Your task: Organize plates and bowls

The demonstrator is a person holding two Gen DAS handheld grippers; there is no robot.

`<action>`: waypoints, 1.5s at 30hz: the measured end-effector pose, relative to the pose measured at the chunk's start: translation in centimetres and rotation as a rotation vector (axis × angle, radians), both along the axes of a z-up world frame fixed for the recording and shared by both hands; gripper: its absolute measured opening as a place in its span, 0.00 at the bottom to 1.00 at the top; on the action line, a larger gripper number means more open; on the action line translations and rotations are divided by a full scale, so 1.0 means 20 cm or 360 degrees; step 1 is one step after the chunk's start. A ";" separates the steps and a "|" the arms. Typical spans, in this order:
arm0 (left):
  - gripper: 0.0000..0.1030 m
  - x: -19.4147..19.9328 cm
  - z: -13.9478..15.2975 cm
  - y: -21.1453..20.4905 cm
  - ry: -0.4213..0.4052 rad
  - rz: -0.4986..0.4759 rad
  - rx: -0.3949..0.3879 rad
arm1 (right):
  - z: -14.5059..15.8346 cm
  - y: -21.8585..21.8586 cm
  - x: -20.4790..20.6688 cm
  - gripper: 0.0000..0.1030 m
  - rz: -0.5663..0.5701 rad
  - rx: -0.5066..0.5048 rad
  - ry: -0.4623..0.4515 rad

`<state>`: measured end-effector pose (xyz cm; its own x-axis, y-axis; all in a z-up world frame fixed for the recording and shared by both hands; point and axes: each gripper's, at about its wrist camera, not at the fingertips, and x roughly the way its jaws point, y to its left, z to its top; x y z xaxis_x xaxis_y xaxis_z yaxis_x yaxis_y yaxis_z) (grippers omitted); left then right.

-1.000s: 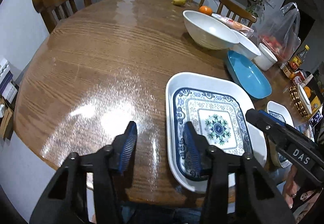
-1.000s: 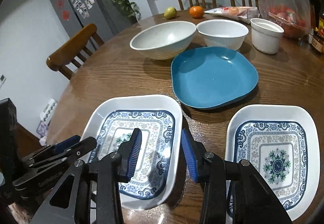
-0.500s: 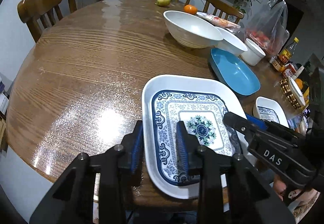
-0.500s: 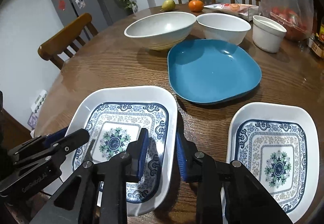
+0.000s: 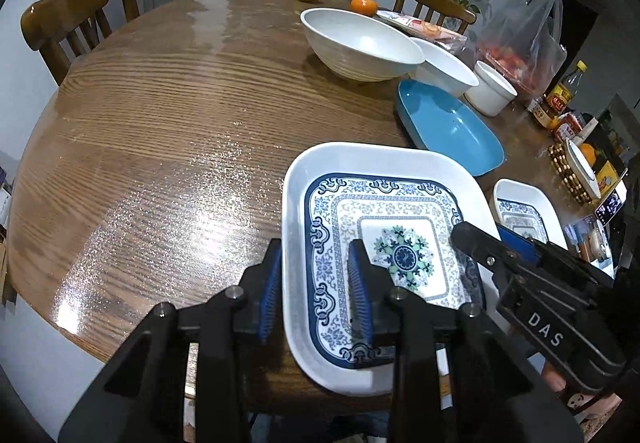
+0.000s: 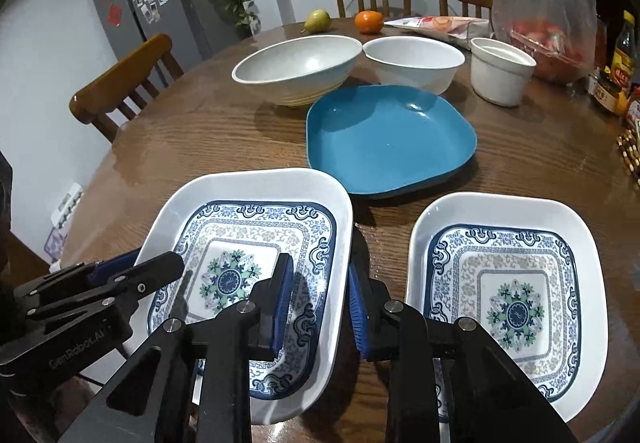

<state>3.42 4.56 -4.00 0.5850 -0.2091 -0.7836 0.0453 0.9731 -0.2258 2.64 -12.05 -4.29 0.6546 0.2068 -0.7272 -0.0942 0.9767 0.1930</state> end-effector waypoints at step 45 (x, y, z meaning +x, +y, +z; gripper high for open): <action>0.50 0.00 0.12 -0.68 -0.0023 -0.0440 -0.0122 | 0.02 -0.78 -0.24 0.73 -0.0429 0.0319 -0.0161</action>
<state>3.49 -8.99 -1.66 0.5084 -0.4204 -0.7515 0.3100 0.9036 -0.2957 -2.13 -27.67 -3.92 0.7717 0.1490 -0.6183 0.1335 0.9126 0.3865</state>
